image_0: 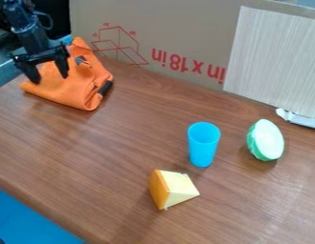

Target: Move the cloth to the bottom edge of the table

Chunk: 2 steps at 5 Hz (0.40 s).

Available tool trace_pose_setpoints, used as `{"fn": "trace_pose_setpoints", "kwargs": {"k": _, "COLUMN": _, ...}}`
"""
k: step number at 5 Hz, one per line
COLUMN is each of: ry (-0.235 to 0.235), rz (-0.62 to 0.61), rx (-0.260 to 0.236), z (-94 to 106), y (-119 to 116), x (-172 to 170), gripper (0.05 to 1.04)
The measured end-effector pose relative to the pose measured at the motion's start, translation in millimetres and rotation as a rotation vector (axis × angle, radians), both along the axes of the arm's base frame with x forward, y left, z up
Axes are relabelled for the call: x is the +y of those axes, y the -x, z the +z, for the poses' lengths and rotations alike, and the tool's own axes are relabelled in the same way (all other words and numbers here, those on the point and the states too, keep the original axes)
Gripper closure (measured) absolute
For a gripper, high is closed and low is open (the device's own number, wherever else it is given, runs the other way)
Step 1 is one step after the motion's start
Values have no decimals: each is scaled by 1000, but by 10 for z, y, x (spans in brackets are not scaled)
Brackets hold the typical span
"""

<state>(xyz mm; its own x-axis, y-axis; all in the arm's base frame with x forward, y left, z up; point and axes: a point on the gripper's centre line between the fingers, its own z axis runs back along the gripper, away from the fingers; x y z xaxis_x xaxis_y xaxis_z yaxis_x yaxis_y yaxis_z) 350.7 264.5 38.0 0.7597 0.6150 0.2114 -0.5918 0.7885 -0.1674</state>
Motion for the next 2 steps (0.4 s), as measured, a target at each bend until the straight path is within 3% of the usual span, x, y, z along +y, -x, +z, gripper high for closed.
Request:
{"fn": "trace_pose_setpoints", "kwargs": {"k": 1, "ry": -15, "rz": 1, "rx": -21, "z": -46, "y": -49, "x": -36, "gripper": 83}}
{"fn": "trace_pose_setpoints", "kwargs": {"k": 2, "ry": -81, "rz": 0, "rx": -31, "z": -37, "y": -130, "x": -17, "gripper": 83}}
